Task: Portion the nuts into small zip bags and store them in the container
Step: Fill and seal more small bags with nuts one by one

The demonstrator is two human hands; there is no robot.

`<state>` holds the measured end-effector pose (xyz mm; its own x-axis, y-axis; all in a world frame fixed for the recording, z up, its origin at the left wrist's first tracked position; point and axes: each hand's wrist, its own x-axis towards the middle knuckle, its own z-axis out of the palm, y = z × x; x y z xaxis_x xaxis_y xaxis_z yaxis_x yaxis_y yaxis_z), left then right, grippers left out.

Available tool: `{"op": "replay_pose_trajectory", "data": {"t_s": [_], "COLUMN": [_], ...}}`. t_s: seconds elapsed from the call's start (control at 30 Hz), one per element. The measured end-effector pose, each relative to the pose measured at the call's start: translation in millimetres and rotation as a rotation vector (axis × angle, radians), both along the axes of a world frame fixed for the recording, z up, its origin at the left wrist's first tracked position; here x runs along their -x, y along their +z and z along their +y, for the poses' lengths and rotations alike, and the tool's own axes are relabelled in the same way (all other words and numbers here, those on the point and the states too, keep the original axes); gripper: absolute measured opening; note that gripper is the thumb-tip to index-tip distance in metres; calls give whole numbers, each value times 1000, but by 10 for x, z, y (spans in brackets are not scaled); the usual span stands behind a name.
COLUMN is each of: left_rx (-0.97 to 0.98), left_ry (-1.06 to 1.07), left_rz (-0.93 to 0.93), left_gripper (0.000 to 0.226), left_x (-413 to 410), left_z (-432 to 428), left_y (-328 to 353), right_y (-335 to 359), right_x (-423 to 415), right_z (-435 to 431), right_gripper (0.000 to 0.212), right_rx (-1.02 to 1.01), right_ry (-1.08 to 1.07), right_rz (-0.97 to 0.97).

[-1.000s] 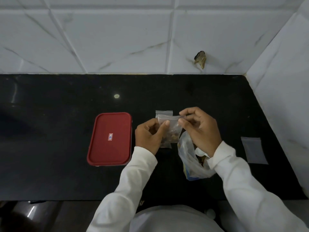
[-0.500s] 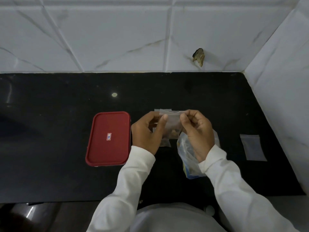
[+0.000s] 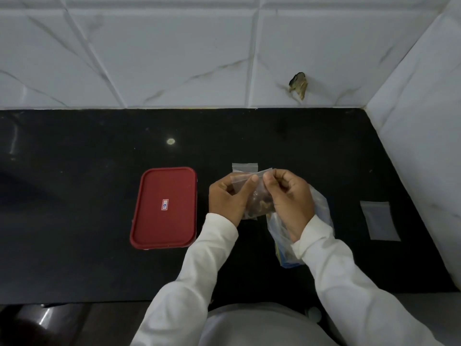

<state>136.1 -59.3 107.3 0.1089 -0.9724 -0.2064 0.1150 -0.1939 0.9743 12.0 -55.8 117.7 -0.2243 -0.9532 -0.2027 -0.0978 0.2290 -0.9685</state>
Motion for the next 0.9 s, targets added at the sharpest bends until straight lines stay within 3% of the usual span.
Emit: {"op": "replay_pose_trajectory", "data": {"t_s": [0.13, 0.23, 0.47, 0.67, 0.8, 0.9], "left_rx": [-18, -44, -73, -168, -140, -173], "left_ry": [48, 62, -18, 4, 132, 131], "left_rz": [27, -66, -80, 112, -18, 19], "left_gripper": [7, 8, 4, 9, 11, 11], "left_x": [70, 88, 13, 30, 98, 131], "left_z": [30, 42, 18, 68, 115, 112], "left_y": [22, 0, -11, -127, -198, -196], "right_y": [-65, -102, -166, -158, -186, -215], "right_x": [-29, -72, -71, -65, -89, -81], "right_z": [-10, -9, 58, -3, 9, -2], "right_gripper": [11, 13, 13, 8, 12, 9], "right_rx": [8, -11, -20, -77, -151, -194], "right_ry": [-17, -38, 3, -89, -61, -93], "right_rz": [103, 146, 48, 66, 59, 21]}}
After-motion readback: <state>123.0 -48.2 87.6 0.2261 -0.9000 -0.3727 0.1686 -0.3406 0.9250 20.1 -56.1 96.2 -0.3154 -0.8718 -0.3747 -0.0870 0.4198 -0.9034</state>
